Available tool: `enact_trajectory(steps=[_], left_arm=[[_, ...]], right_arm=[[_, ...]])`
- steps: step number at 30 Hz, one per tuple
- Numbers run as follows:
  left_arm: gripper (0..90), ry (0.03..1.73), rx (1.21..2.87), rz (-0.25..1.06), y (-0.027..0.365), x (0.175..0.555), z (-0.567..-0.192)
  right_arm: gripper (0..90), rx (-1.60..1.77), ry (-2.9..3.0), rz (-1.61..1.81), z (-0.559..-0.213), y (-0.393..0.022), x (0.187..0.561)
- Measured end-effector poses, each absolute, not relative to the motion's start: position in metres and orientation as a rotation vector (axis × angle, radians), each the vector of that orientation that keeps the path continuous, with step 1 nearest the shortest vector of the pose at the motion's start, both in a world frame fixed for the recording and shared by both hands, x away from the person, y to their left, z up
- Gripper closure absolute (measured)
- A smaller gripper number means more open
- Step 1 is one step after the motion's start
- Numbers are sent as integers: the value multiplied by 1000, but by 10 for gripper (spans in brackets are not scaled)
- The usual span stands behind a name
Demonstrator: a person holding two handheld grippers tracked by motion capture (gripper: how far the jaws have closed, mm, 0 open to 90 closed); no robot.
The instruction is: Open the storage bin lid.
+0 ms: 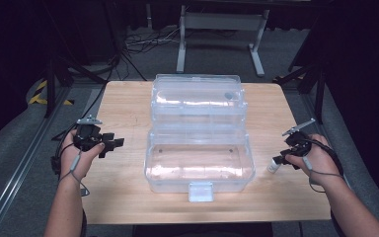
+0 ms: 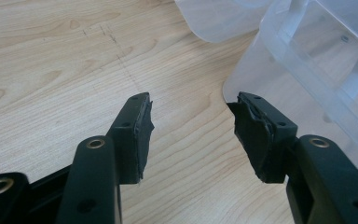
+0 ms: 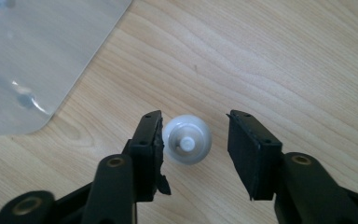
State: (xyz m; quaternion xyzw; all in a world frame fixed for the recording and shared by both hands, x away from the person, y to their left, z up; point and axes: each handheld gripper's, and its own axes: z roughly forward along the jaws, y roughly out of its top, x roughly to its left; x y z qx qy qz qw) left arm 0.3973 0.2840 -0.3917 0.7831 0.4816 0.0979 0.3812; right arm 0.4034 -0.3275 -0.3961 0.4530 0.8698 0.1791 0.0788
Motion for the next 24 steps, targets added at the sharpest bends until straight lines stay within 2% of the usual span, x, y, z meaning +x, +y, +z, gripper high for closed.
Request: enact_trajectory(steps=[14,24], left_arm=[[466,1236,1996,245,285,398,-393],[465,1236,1995,246,286,398,-393]], right_arm=[[711,1283,2676,430,-399,-320,405],[718,1259,2689,397,-396,-319,407]])
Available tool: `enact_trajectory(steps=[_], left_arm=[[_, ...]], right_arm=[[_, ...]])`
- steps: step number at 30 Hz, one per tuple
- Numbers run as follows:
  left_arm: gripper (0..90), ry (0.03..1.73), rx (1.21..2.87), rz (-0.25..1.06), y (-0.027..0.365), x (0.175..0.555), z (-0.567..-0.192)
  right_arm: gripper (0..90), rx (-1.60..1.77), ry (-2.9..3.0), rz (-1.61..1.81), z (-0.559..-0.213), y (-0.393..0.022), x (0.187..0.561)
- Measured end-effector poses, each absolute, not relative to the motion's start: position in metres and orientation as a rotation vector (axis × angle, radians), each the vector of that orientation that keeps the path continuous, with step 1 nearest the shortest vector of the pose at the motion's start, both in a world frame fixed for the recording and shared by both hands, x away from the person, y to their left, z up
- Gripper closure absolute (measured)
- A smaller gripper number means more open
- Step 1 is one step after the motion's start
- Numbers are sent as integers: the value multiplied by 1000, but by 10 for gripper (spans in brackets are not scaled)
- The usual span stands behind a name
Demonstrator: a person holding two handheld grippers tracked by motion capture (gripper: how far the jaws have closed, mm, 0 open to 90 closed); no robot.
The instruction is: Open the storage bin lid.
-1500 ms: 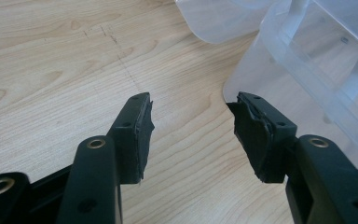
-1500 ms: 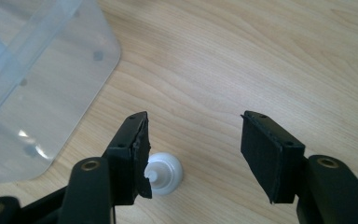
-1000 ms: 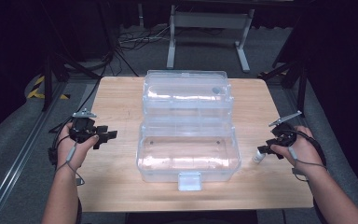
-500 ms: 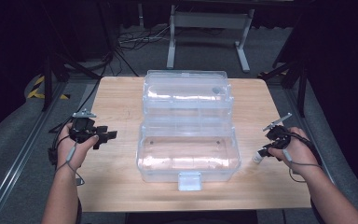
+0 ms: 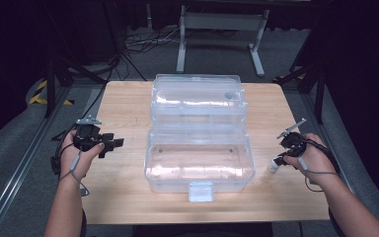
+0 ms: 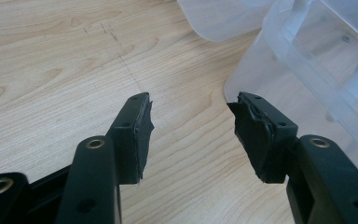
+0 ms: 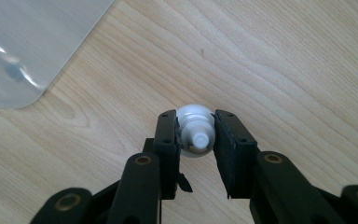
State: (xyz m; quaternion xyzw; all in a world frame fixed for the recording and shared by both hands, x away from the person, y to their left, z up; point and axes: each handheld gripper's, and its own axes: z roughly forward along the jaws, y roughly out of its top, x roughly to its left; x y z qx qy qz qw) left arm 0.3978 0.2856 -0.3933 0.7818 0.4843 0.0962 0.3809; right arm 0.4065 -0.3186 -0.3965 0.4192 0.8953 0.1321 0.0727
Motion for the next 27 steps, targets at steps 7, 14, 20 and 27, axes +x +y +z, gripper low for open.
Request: enact_trajectory(steps=[7,14,20,27], left_arm=[[466,1236,1994,245,286,398,-393],[465,1236,1994,246,286,397,-393],[465,1239,1994,245,286,398,-394],[466,1236,1994,246,286,398,-393]], right_arm=[[718,1254,2699,420,-384,-319,407],[719,1239,2708,438,-370,-319,408],[718,1199,2725,449,-354,-318,406],[719,1149,2731,462,-337,-315,402]])
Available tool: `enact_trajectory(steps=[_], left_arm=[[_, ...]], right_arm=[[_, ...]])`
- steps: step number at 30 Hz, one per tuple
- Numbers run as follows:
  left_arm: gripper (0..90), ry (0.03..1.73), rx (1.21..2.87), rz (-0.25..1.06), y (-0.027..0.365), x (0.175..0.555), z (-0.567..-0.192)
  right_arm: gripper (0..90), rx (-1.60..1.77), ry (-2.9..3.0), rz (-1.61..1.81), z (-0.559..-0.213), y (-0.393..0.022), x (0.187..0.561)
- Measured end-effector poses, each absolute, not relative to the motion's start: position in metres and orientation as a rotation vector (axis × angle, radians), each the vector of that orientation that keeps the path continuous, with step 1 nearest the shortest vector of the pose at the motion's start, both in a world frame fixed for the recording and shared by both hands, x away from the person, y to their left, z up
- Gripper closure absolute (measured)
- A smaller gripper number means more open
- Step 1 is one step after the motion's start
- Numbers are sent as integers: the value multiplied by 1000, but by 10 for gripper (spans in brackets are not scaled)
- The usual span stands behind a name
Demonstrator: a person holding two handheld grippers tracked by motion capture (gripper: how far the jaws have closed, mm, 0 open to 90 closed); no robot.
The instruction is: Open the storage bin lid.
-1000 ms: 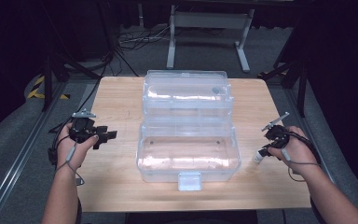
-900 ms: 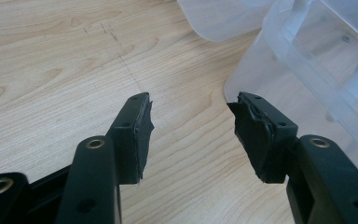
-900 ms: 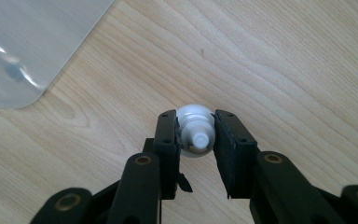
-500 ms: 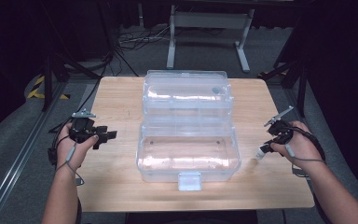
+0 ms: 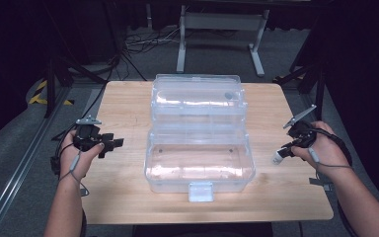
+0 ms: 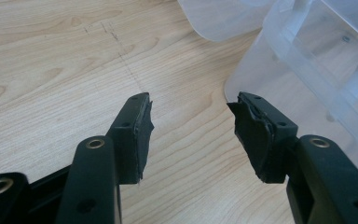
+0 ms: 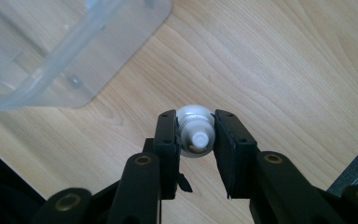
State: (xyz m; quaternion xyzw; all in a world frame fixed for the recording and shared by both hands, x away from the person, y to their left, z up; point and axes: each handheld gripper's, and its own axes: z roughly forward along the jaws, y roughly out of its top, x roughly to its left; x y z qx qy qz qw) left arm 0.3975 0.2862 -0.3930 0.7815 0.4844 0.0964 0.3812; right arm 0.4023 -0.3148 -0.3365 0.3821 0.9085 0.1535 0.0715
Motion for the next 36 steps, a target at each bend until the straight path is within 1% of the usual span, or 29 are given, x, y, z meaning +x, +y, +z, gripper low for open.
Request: enact_trajectory(steps=[8,16,36], left_arm=[[466,1240,1999,239,286,397,-392],[466,1245,2013,229,285,398,-392],[463,1249,2024,218,284,398,-392]], right_arm=[[719,1075,2748,479,-316,-308,397],[719,971,2775,494,-296,-291,389],[719,726,2862,525,-268,-244,368]])
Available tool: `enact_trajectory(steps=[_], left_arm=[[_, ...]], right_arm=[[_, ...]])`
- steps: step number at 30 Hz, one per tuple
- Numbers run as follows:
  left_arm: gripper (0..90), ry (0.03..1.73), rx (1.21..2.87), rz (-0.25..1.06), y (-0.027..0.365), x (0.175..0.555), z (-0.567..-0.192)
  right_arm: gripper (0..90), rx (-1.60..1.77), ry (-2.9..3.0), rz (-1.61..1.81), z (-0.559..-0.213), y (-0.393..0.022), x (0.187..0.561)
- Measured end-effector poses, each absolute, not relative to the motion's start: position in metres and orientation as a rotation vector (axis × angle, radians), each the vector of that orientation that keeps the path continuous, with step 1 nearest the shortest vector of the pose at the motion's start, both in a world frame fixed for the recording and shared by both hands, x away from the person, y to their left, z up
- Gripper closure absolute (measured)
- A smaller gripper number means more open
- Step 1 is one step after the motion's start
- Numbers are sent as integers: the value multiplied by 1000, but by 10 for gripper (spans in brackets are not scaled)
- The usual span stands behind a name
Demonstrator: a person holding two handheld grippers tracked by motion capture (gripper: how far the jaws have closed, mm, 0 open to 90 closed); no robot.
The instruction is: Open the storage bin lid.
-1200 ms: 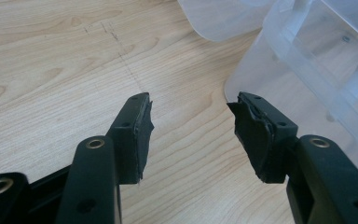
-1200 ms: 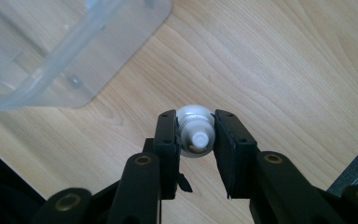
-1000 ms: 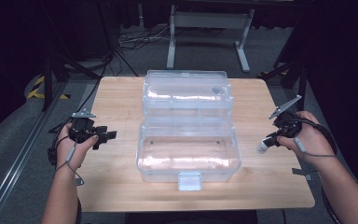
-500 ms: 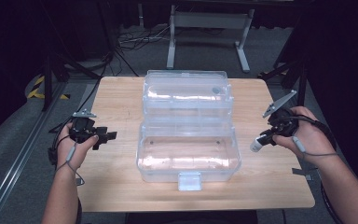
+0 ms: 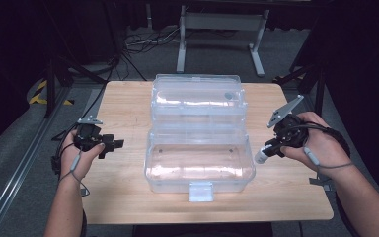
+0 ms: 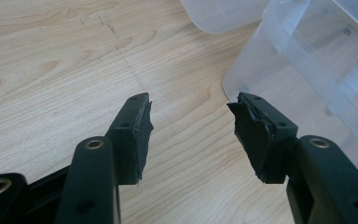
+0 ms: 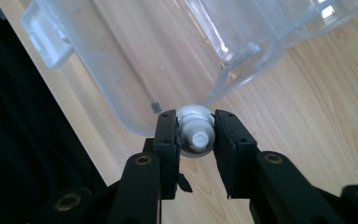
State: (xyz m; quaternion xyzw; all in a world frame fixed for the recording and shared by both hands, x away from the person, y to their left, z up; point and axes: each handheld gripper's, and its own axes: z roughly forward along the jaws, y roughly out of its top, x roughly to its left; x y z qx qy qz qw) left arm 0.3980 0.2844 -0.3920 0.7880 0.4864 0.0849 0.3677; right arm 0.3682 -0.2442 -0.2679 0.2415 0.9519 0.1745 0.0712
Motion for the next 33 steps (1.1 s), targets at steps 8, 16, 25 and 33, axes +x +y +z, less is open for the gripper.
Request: enact_trajectory(steps=[8,16,25,33], left_arm=[[461,1248,2027,218,284,398,-393],[461,1248,2028,215,284,398,-393],[461,1248,2030,211,285,399,-393],[461,1246,2032,213,286,399,-393]], right_arm=[[719,627,2889,542,-271,-226,368],[719,552,2926,511,-281,-211,370],[719,480,2981,459,-299,-197,372],[719,426,3015,418,-313,-192,376]])
